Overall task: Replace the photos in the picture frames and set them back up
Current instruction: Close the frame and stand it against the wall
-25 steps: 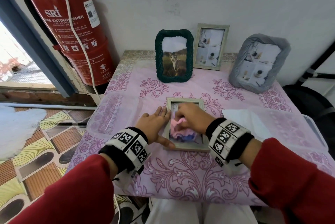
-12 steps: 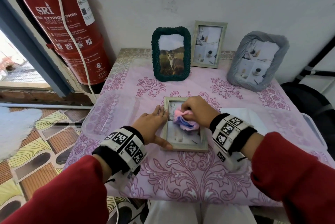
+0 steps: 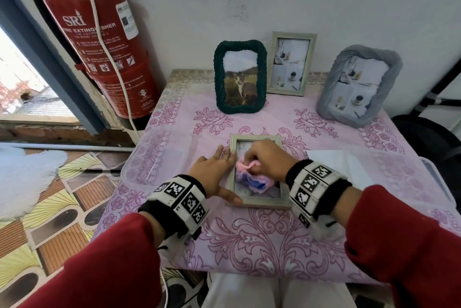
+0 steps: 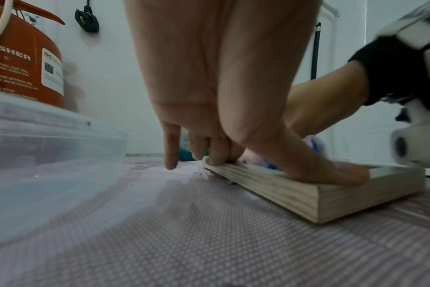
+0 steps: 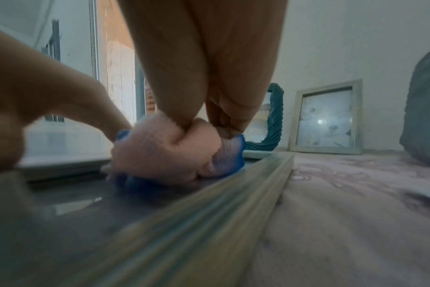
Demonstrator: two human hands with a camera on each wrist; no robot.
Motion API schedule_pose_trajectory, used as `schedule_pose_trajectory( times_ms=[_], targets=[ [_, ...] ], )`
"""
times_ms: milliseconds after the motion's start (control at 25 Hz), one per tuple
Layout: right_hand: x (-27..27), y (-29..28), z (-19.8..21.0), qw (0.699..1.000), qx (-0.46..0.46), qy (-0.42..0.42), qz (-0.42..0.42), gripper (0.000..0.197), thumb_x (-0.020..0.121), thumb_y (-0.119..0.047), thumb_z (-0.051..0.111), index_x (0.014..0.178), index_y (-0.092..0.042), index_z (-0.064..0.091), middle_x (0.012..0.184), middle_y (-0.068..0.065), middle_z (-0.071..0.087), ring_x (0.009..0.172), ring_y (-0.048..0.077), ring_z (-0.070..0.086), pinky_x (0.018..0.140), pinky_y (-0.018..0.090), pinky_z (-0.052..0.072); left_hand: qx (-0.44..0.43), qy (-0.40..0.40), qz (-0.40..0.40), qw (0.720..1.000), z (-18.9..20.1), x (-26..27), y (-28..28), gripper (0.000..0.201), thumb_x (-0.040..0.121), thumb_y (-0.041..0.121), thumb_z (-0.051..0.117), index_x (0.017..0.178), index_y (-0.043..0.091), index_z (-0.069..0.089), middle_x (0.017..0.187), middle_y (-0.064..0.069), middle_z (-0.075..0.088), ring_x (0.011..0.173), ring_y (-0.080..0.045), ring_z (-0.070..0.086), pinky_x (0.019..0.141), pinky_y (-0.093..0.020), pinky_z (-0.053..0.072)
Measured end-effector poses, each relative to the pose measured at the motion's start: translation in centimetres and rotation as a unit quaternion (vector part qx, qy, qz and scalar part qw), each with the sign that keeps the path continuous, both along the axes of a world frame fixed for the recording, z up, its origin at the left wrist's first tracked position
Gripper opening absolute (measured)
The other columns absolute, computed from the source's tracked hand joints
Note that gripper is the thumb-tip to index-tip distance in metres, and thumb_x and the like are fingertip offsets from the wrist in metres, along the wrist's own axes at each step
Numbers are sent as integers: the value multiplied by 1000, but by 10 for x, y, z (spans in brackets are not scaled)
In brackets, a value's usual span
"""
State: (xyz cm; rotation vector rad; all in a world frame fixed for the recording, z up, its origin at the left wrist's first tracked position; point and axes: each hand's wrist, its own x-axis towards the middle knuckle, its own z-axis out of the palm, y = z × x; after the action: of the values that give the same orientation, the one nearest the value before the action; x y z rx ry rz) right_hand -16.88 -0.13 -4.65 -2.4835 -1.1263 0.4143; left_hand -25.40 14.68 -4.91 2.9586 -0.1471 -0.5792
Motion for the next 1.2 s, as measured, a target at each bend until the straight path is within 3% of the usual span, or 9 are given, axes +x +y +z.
schedule_pose_trajectory(
  times_ms=[160,320,480,680,800,920,1200],
  targets=[
    [-10,-16,-7,1000,2,-30,-4,16,81,-12,67,94,-4,71,95,11,67,89,23,59,72,25,35,-17,6,-6,1000,0,-1,2,113,72,58,66,150,10,0,159,-10,-3,147,-21,-5,117,-41,19],
    [11,-6,-7,998,1,-48,-32,9,84,-13,62,87,-6,66,85,8,59,82,23,53,69,22,29,-62,13,1,998,-3,-1,6,111,72,54,69,150,10,3,159,-10,-4,147,-20,-5,117,-42,18],
    [35,8,-8,996,-25,-66,-59,15,84,-15,62,95,-6,67,95,15,61,91,29,57,69,25,31,-67,14,5,998,-6,0,7,113,72,55,69,150,12,0,158,-9,-5,147,-20,-6,117,-41,18],
    [30,1,-8,999,-32,-31,-9,29,83,-28,66,106,-10,68,105,13,57,98,28,53,77,29,34,-43,8,15,999,-5,1,4,112,71,57,68,150,14,0,159,-8,-4,147,-20,-7,116,-42,16],
    [1,-8,-11,999,-26,-9,45,25,83,-30,66,100,-12,69,101,6,57,99,24,49,78,27,31,-22,10,16,1000,-2,0,0,113,71,58,67,150,13,-1,159,-8,-3,147,-20,-6,117,-42,16],
    [-18,-31,-9,995,-48,-14,90,24,87,-28,61,105,-15,68,109,4,61,102,21,48,88,30,34,-10,19,14,1000,2,-1,-2,113,73,56,66,150,11,-3,159,-9,-4,147,-20,-6,117,-43,17],
    [-21,-41,-5,994,-66,-87,21,19,83,-8,56,95,-14,69,94,5,60,93,22,53,74,24,28,-66,28,15,997,1,-4,3,109,76,50,68,150,13,-3,159,-7,-6,147,-20,-5,118,-41,16]
  ],
)
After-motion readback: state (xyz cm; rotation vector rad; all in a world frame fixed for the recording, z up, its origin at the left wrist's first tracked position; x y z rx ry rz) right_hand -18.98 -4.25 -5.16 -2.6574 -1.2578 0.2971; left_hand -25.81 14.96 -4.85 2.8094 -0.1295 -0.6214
